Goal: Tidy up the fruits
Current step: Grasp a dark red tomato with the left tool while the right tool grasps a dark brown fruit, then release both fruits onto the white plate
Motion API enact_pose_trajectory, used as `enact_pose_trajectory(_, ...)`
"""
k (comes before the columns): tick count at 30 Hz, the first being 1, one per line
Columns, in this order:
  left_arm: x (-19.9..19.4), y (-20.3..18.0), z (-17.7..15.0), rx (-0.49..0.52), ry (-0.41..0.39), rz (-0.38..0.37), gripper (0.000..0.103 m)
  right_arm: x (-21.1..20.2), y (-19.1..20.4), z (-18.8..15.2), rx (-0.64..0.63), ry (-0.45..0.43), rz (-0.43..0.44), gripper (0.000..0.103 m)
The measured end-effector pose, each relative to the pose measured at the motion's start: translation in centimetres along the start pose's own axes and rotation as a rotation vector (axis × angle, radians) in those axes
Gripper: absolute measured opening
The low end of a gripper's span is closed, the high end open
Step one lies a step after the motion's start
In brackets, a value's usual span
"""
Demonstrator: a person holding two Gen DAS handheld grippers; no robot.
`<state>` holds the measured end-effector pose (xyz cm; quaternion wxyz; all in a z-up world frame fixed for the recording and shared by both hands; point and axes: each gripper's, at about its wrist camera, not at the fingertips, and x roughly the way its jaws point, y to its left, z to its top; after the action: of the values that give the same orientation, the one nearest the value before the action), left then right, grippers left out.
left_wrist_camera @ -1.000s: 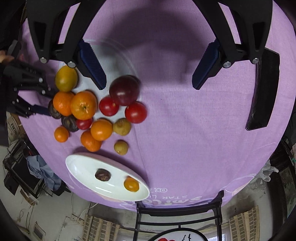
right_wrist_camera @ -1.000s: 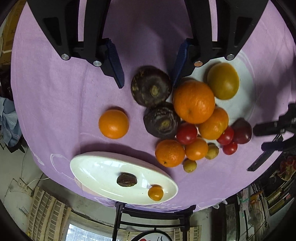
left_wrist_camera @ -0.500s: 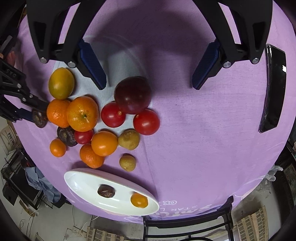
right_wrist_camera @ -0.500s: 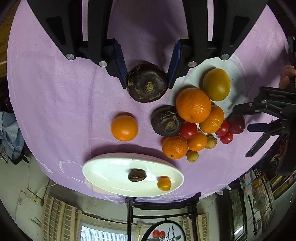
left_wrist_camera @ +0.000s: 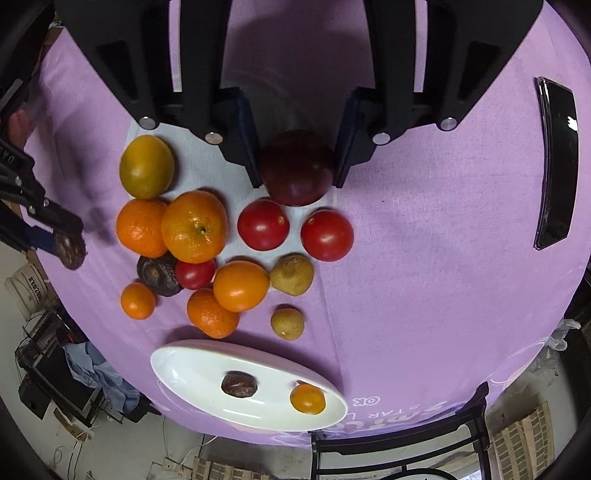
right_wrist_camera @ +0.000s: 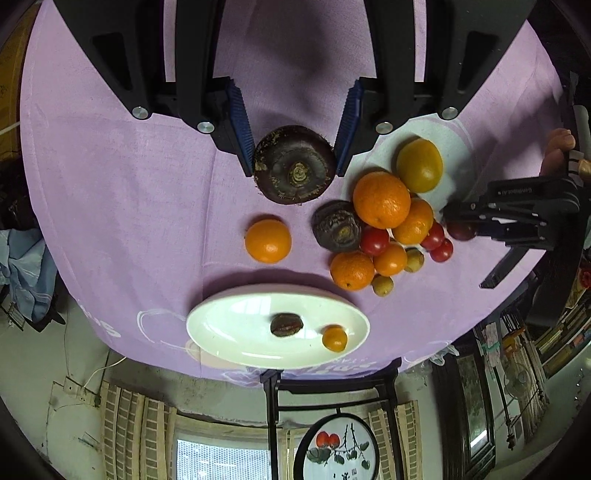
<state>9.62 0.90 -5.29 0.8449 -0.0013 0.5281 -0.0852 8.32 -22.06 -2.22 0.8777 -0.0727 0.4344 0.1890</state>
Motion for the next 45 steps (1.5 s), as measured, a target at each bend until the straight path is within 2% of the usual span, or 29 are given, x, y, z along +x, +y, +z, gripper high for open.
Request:
enact_pose_trajectory(6,-3.9,-0.8,1.7,0.062,-0.089,-0.029,0.037,-1.5,-0.5,2.6,-0.005,-0.062,0.015,0.044)
enact_pose_trajectory(11,-5.7,-2.4,6.8,0.121,-0.18,-0.026,0.037,-1.5,-1.3,6.4,0.013,-0.113,0.019,0.044)
enact_pose_trajectory(13,-4.7,-3.0,9.8,0.121,-0.195,-0.022,0.037,-0.7,-1.4,8.2,0.006,-0.122,0.023,0.044)
enact_pose_trajectory(15,-2.7,-3.3,12.5,0.104,-0.176,-0.011,0.037,0.5,-1.5,9.7,0.005,-0.119,0.02,0.044)
enact_pose_trajectory(18,0.5,-3.7,14.9,0.086,-0.165,0.034,0.037,3.3,-2.1,11.7,0.018,-0.109,0.005,0.044)
enact_pose_trajectory(21,4.3,-3.8,16.8,0.068,-0.114,0.031,0.037,6.0,-2.6,12.6,0.035,-0.073,-0.005,0.044)
enact_pose_trajectory(25,6.7,-3.8,17.6,0.061,-0.087,0.059,0.038,9.4,-3.1,13.5,0.026,-0.019,-0.022,0.044)
enact_pose_trajectory(28,7.4,-3.5,17.9,0.05,-0.067,0.048,0.039,11.0,-3.5,13.6,0.036,0.008,-0.02,0.044)
enact_pose_trajectory(30,7.4,-3.4,18.1,0.036,-0.074,0.043,0.064,11.8,-3.8,13.7,0.051,0.019,-0.028,0.045)
enact_pose_trajectory(33,6.4,-3.1,18.0,0.028,-0.116,0.062,0.073,11.9,-4.4,13.5,0.079,0.018,-0.04,0.047)
enact_pose_trajectory(35,5.7,-2.7,17.8,0.015,-0.126,0.056,0.076,11.4,-4.6,13.2,0.087,0.014,-0.038,0.048)
enact_pose_trajectory(39,3.8,-2.1,16.9,0.007,-0.15,0.064,0.084,9.4,-4.5,12.2,0.087,-0.004,-0.04,0.057)
enact_pose_trajectory(44,1.7,-1.5,14.5,-0.006,-0.152,0.058,0.087,5.8,-3.7,9.8,0.084,-0.024,-0.013,0.059)
enact_pose_trajectory(45,1.5,-1.4,14.0,-0.01,-0.151,0.058,0.088,5.2,-3.4,9.4,0.082,-0.028,-0.009,0.063)
